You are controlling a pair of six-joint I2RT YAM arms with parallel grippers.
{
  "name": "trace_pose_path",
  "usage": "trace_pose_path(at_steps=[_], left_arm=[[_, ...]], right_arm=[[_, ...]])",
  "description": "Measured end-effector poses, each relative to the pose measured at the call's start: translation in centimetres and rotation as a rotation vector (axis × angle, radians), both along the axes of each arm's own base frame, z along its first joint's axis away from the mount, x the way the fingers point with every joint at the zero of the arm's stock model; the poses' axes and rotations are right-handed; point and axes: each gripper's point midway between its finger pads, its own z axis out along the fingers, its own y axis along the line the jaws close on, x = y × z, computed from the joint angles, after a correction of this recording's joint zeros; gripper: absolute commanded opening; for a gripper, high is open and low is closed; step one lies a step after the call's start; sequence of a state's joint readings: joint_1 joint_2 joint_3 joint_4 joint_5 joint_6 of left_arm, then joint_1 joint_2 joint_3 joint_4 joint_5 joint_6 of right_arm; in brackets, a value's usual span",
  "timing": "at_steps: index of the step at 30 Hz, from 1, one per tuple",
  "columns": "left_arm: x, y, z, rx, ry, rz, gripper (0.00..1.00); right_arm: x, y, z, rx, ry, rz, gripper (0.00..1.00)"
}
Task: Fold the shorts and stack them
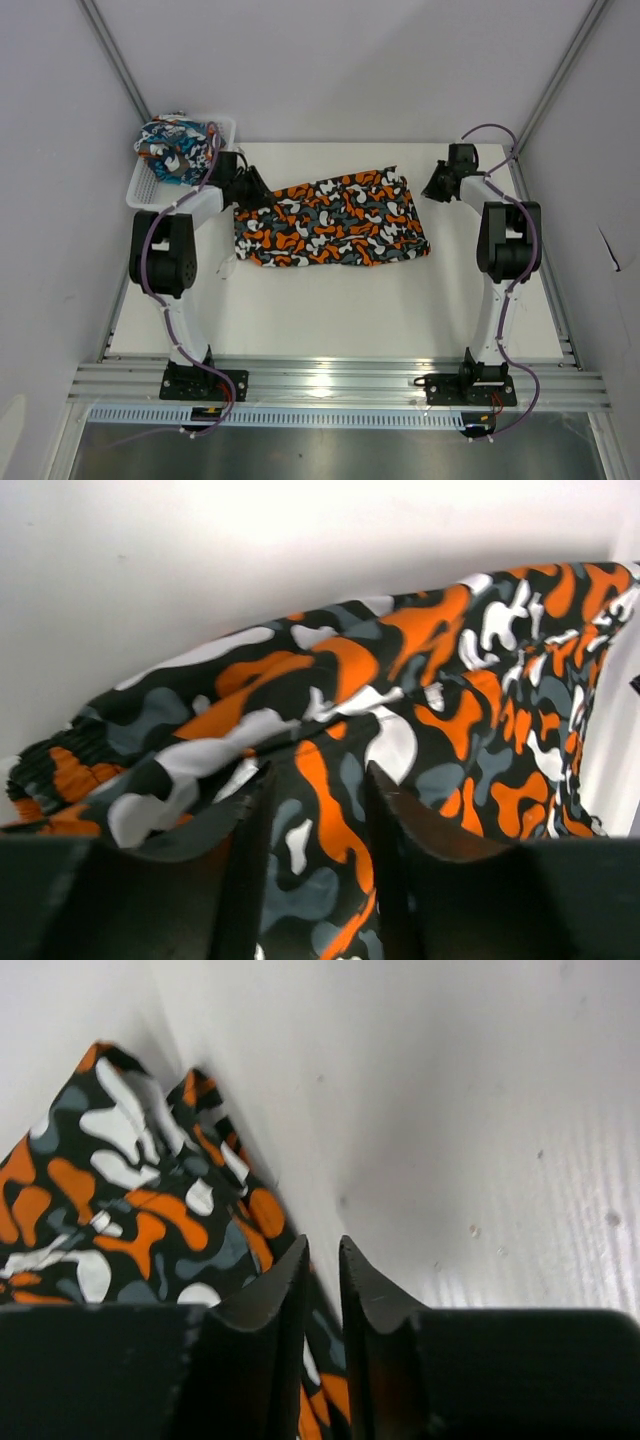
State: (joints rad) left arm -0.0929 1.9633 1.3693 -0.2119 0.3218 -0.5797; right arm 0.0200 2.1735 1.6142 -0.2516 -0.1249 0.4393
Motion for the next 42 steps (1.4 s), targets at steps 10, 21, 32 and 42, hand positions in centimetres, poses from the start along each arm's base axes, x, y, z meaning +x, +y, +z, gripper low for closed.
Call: trace_pose_path(at_steps=[10, 21, 32, 42], left_arm=[[-2.0, -2.8, 6.9, 0.011, -0.125, -0.059, 0.6], [-10.2, -16.3, 9.3, 0.163, -0.252, -0.397, 0.69], [-16.1, -24.7, 7.4, 0.432, -0.395, -0.618, 0.73], [-16.0, -25.5, 6.2, 0.536, -0.412, -0.594, 0.74]], right_arm=[[-5.6, 2.8, 2.2, 0.106, 0.018, 0.134, 0.47], [-13.4, 3.8, 3.1, 0.173, 0.078, 0.18, 0.54], [-20.0, 4.8, 3.3, 0.271, 0.125, 0.136, 0.49], [-19.6, 6.0, 1.8, 0.36, 0.161, 0.094, 0.56]])
